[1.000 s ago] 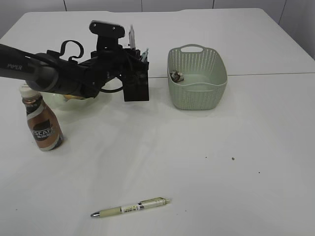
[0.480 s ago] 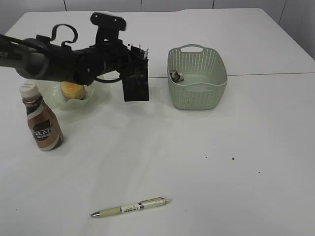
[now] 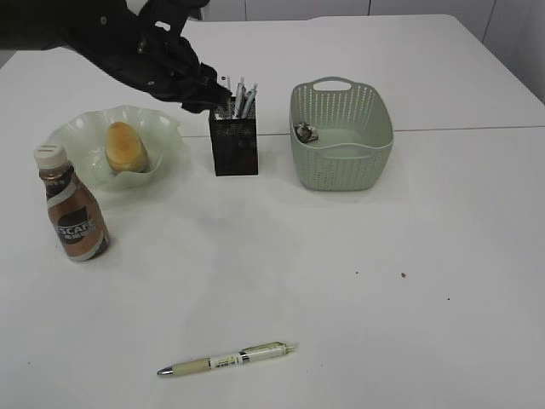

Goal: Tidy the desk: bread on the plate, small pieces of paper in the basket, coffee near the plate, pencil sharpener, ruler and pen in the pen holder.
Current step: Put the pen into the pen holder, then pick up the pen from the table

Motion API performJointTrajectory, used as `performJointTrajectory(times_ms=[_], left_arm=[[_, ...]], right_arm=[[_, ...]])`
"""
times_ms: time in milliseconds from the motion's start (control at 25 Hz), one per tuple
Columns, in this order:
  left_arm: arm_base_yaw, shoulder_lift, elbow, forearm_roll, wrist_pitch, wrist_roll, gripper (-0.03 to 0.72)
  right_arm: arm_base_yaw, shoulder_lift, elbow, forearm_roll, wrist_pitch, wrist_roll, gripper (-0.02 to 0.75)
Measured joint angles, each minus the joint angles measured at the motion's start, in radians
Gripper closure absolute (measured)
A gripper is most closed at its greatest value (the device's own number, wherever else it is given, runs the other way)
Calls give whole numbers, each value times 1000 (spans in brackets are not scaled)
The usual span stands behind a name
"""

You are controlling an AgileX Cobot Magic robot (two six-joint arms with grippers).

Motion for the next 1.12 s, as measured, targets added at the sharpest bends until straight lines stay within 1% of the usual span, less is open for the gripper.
performJointTrajectory(times_ms=[80, 240, 400, 560, 680, 800, 880, 1120], left_arm=[[-25, -13, 0, 3, 155, 20, 355], [-102, -15, 0, 3, 428, 97, 369], [-190, -15, 0, 3, 651, 184, 410], [-268, -15, 0, -11, 807, 258, 422], [-303, -17, 0, -32, 852, 301, 423], [-310, -18, 16, -71, 854, 333, 421], [-312, -20, 63, -105, 848, 360, 421], [-347, -20, 198, -108, 721, 392, 414]], right_arm=[[0, 0, 0, 0, 0, 0, 425], [0, 0, 0, 0, 0, 0, 425], [0, 0, 0, -4, 0, 0, 425], [0, 0, 0, -27, 0, 0, 425], [0, 0, 0, -45, 0, 0, 425], [0, 0, 0, -49, 0, 0, 425], [0, 0, 0, -50, 0, 0, 425], [0, 0, 0, -51, 0, -2, 425]])
